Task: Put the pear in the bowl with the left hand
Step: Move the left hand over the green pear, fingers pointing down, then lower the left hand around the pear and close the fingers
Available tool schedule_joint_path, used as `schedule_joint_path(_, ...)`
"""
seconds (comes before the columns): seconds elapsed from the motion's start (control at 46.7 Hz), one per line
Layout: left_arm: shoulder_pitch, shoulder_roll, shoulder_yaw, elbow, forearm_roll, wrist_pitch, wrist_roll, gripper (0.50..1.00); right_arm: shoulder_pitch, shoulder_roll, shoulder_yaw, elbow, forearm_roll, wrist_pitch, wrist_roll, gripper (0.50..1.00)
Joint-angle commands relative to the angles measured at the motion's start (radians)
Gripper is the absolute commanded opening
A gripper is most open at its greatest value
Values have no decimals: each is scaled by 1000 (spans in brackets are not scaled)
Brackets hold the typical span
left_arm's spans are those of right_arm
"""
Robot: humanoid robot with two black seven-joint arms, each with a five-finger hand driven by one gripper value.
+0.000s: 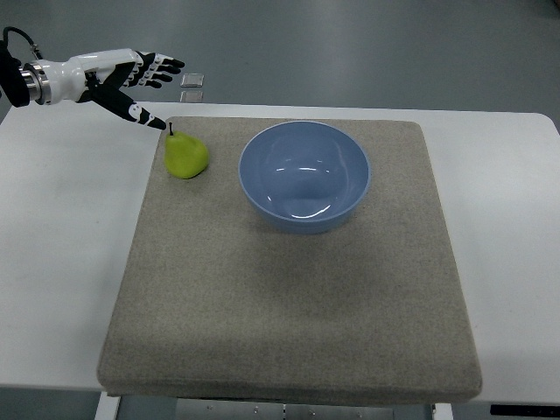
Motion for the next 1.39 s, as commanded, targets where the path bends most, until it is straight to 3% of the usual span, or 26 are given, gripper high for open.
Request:
schedule_joint_path(0.0,-17,-2,80,-18,72,79,-9,994,0,0,0,0,0,0,-1,926)
schedule_joint_path(0.107,-42,-9,210,-26,117,205,-41,994,0,0,0,0,0,0,-1,926)
schedule_joint_path(0.193,-53,-11,284,-52,117,264,-58,994,0,0,0,0,0,0,0,926)
schedule_joint_path(0.407,-65,-20,310,-64,122,267,-57,994,0,0,0,0,0,0,0,926)
schedule_joint_path(0.685,-56,-66,359,-53,137,330,-55,994,0,0,0,0,0,0,-1,926)
schedule_joint_path(1.156,-31,-123,372,-3,139,337,-55,988,0,0,0,0,0,0,-1,926)
schedule_joint_path(1.37,-19,-124,376,-3,140,406,-57,960,0,0,0,0,0,0,-1,926)
